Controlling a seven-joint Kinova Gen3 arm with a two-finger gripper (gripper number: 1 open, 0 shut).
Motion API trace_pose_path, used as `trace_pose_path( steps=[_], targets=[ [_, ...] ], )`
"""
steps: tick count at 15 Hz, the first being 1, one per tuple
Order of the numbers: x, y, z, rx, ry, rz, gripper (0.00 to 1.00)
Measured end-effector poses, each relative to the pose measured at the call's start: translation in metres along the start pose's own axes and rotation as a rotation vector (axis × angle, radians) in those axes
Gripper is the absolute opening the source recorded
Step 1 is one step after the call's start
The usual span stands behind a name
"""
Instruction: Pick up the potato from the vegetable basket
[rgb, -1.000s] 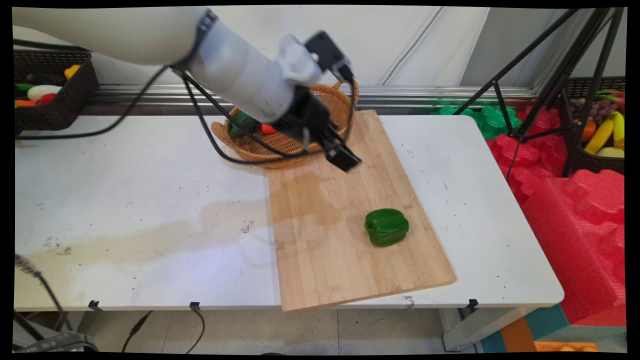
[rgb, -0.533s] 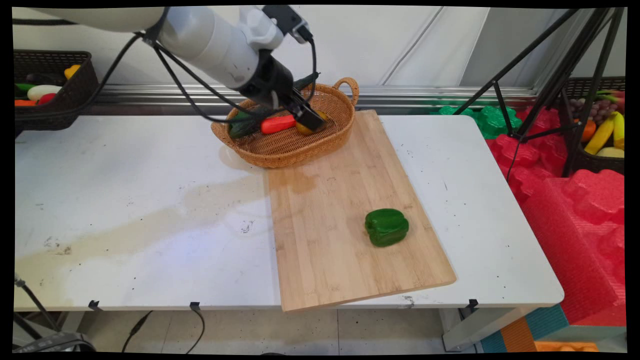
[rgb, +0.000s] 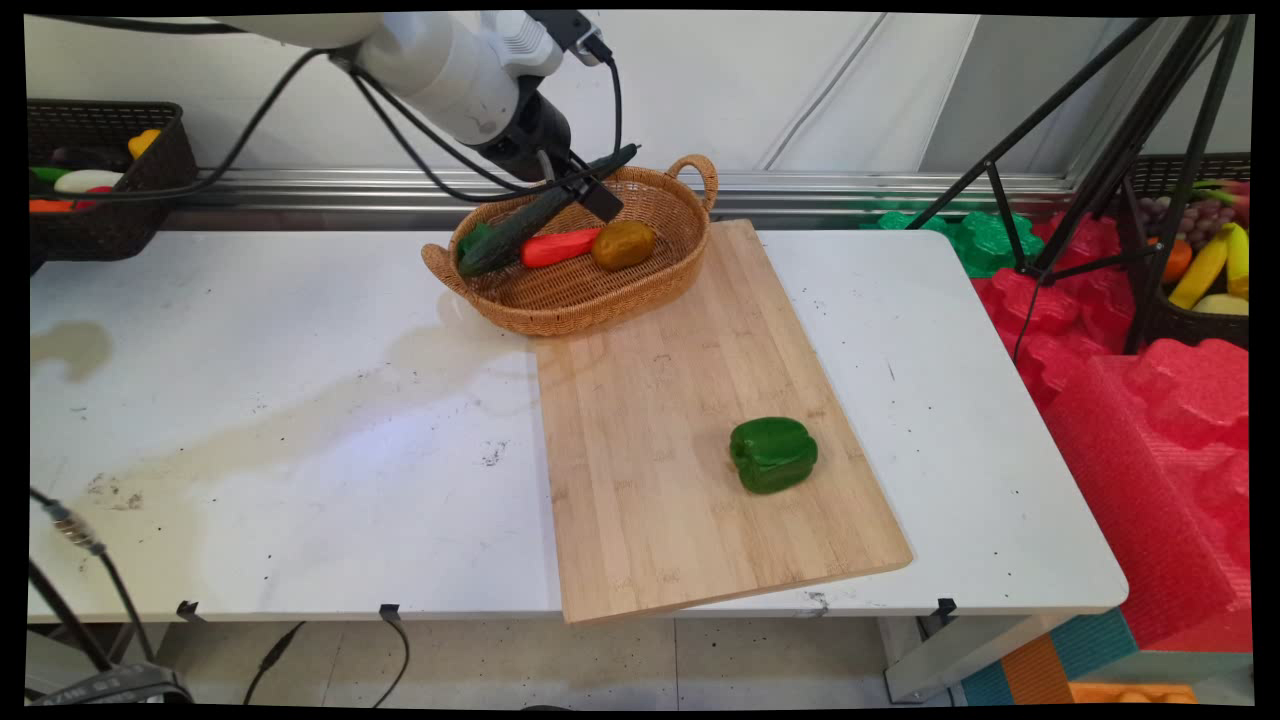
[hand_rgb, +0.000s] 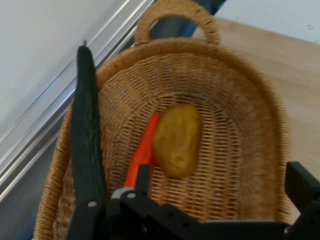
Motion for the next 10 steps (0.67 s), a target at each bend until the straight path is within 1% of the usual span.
trace_pose_path(
  steps=[3,5,7,10],
  targets=[
    [0.004,-0.012,0.029,0.016,-0.025,0.005,1.0],
    [0.006,-0.017,0.048,0.019,-0.04,0.01,1.0],
    [0.008,-0.02,0.075,0.016,-0.061,0.019,1.0],
    [0.011,-0.021,0.112,0.004,-0.085,0.033,1.0]
  ],
)
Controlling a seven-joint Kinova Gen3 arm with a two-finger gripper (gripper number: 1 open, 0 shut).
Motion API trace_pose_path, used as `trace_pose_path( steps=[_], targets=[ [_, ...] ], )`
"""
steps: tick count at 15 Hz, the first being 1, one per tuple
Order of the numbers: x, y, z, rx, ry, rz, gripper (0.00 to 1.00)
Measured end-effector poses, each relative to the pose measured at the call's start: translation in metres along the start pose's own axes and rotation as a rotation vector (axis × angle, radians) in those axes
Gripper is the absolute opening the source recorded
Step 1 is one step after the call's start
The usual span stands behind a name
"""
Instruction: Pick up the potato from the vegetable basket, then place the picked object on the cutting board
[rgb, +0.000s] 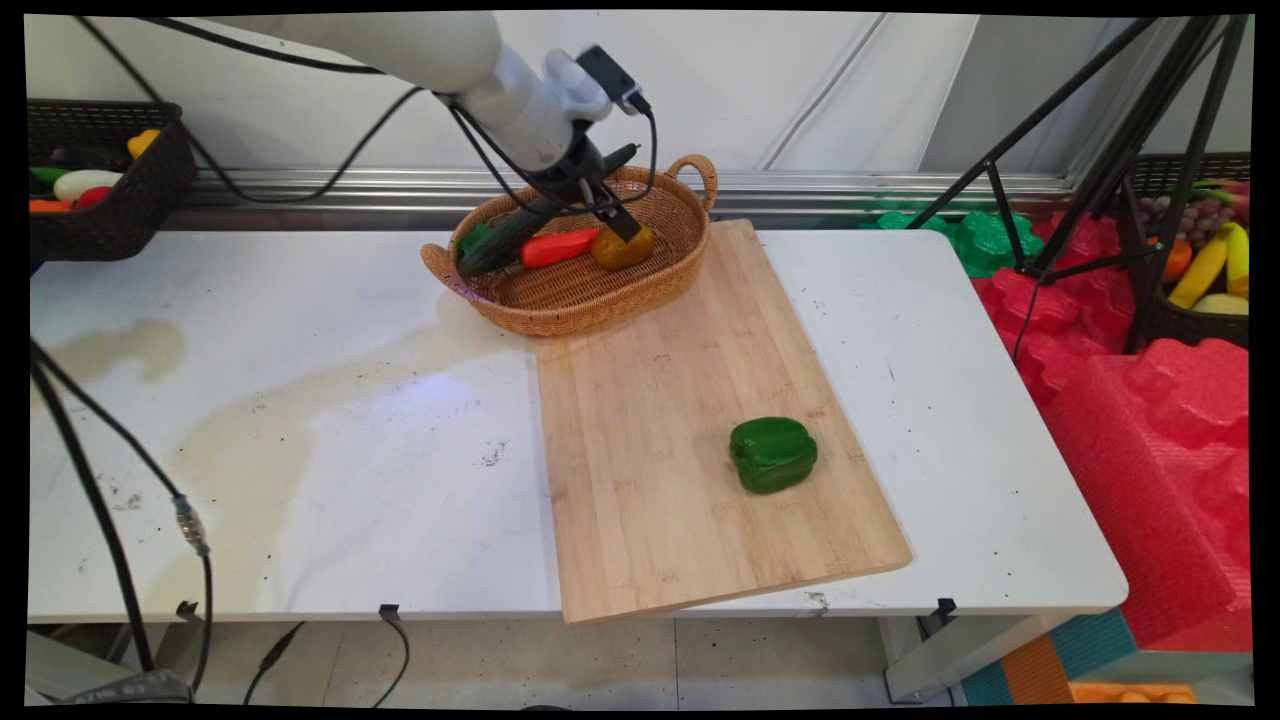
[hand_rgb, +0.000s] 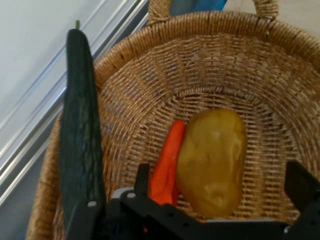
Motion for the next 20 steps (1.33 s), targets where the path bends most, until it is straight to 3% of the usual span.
trace_pose_path(
  steps=[10,11,16,20],
  targets=[
    [0.007,0.005,0.075,-0.024,-0.045,0.017,1.0],
    [0.007,0.005,0.078,-0.025,-0.047,0.017,0.0],
    [0.008,0.007,0.077,-0.018,-0.04,0.022,0.0],
    [0.015,0.01,0.05,-0.003,-0.006,0.014,0.0]
  ],
)
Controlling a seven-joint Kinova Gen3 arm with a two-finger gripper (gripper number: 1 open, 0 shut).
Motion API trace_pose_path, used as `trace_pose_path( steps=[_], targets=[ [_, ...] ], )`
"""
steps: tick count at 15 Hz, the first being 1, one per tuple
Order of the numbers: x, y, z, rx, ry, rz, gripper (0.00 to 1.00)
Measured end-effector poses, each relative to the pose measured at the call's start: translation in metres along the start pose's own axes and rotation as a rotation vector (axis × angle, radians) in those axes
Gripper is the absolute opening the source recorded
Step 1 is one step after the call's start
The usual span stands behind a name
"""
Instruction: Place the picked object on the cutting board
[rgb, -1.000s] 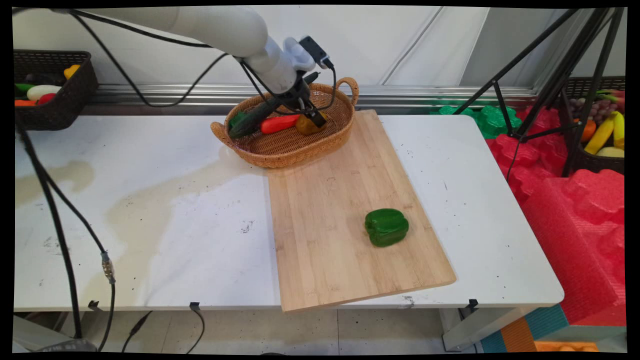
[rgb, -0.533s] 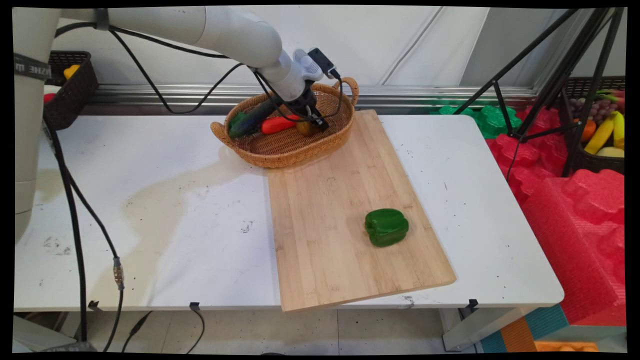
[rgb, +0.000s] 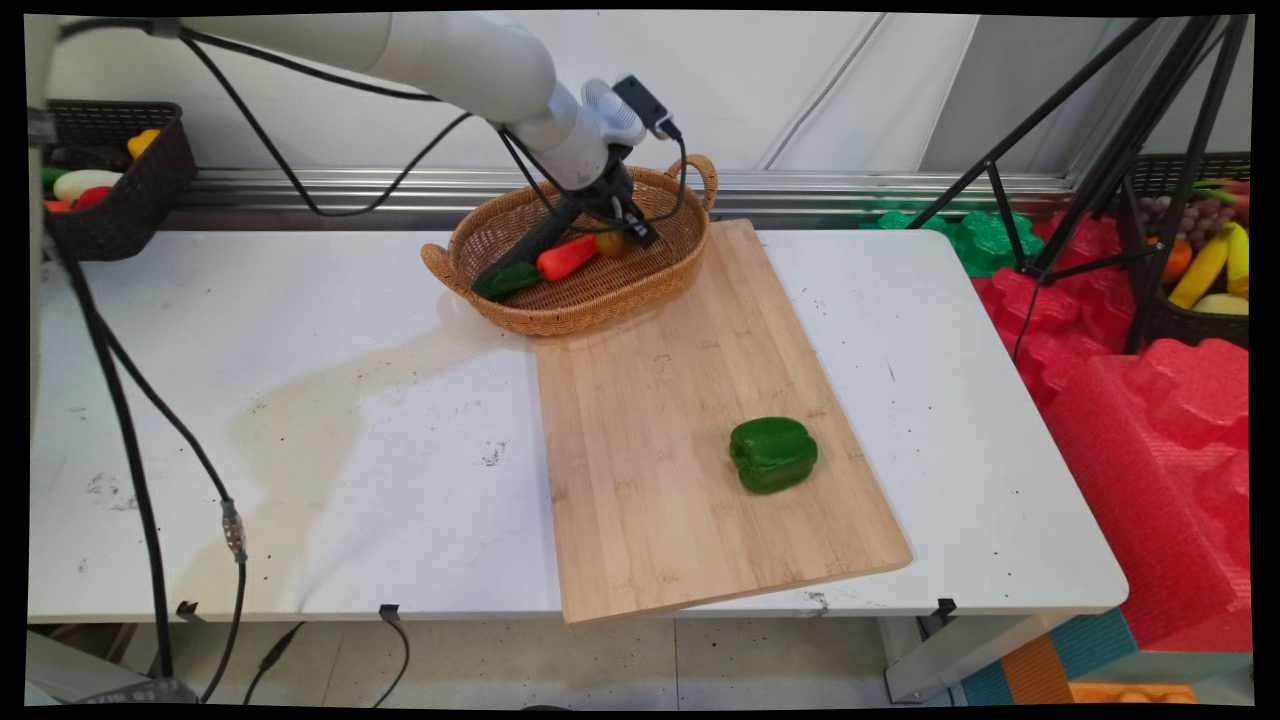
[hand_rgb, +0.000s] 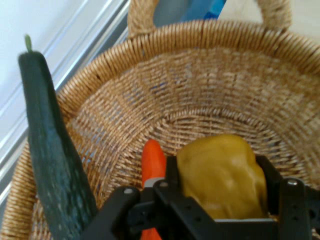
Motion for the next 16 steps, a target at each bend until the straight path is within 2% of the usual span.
trace_pose_path(
  steps=[5,9,11,16],
  targets=[
    [0.014,0.008,-0.044,0.015,0.059,-0.017,0.0],
    [0.024,0.022,-0.095,0.016,0.126,-0.067,0.0],
    [0.024,0.033,-0.122,0.006,0.15,-0.084,0.0],
    [0.013,0.058,-0.163,-0.035,0.16,-0.091,0.0]
  ],
)
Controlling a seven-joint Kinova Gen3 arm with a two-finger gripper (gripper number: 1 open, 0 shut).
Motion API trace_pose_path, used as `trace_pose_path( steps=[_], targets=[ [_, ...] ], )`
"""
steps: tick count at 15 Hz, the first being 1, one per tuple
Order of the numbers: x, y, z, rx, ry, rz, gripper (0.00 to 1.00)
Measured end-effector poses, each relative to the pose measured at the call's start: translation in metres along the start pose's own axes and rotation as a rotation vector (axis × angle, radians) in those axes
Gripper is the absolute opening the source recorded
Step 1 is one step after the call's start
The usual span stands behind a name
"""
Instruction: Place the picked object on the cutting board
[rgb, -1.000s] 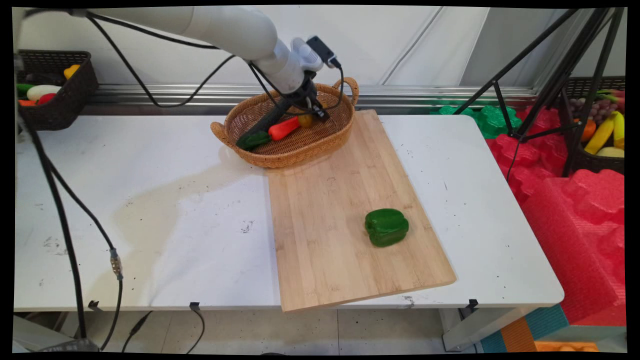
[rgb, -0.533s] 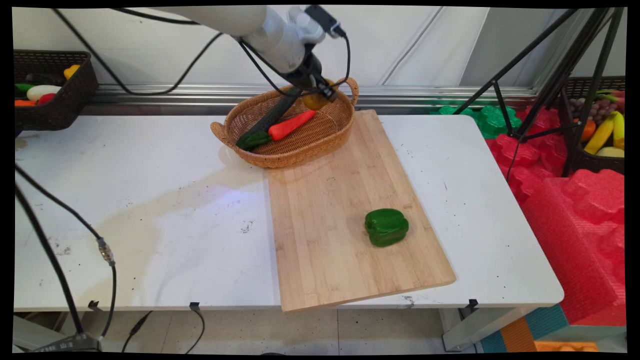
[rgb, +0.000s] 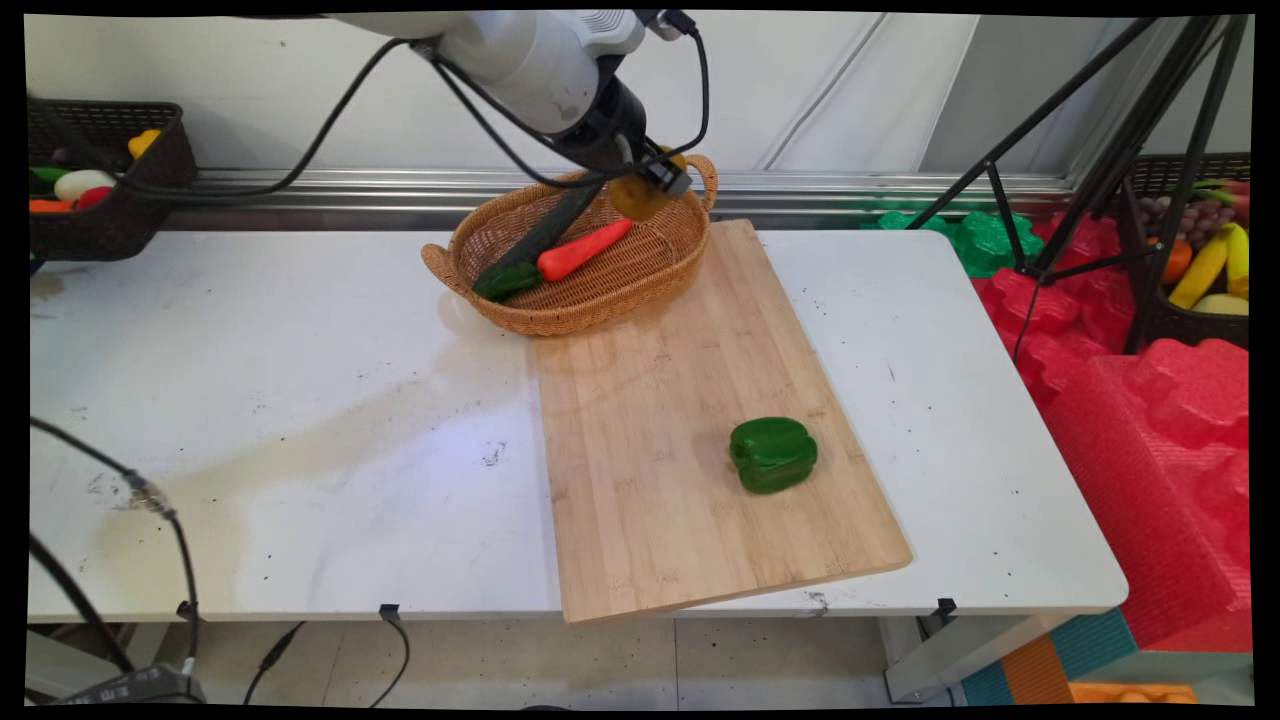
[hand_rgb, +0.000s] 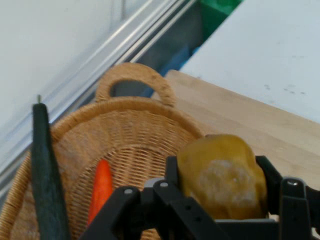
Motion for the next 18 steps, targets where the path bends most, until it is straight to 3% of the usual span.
trace_pose_path(
  steps=[8,12,18],
  targets=[
    [-0.019,0.046,-0.024,-0.071,-0.012,-0.003,0.0],
    [-0.021,0.07,-0.004,-0.098,-0.023,-0.013,0.0],
    [-0.027,0.105,0.05,-0.129,-0.069,-0.016,0.0]
  ],
)
